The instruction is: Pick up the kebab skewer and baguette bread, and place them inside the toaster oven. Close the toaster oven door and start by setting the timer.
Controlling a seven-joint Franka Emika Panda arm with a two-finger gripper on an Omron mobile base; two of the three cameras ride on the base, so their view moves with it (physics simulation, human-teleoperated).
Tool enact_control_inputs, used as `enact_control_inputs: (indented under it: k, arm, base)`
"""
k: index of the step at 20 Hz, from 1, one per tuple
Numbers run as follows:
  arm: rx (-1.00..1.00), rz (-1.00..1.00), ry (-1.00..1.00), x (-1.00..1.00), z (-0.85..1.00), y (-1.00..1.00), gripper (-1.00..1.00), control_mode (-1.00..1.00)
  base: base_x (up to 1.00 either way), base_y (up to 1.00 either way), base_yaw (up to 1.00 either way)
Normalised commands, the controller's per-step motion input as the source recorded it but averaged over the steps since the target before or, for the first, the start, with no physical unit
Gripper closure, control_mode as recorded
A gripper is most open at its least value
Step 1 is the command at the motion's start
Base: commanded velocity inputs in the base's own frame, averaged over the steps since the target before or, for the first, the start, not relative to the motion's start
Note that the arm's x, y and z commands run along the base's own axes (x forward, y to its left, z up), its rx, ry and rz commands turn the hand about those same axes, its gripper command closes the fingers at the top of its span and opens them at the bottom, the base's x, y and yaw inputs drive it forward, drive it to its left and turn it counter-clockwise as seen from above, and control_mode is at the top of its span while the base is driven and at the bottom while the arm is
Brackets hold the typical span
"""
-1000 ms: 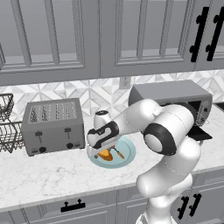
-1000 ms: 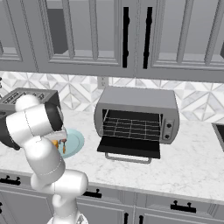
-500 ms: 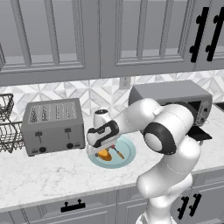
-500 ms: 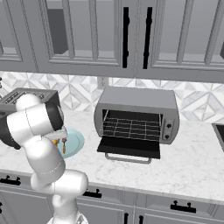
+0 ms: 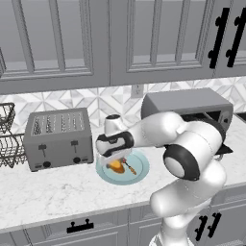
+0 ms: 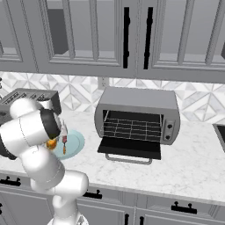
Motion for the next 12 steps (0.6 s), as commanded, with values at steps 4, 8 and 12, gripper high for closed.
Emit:
enact_control_inputs:
  k: [4,8,12]
  arm:
    - [0.0,-0.18,0.0,-0.02,0.84,-0.2,1.0,-1.0]
    - [0.0,-0.17,0.0,-0.04,0.65,-0.31,1.0,-1.0]
    - [0.0,-0.22,0.0,0.0,0.29,-0.44,1.0,-1.0]
  base:
    - [0.0,0.0,0.0]
    - [0.0,0.0,0.0]
    - [0.0,0.0,0.0]
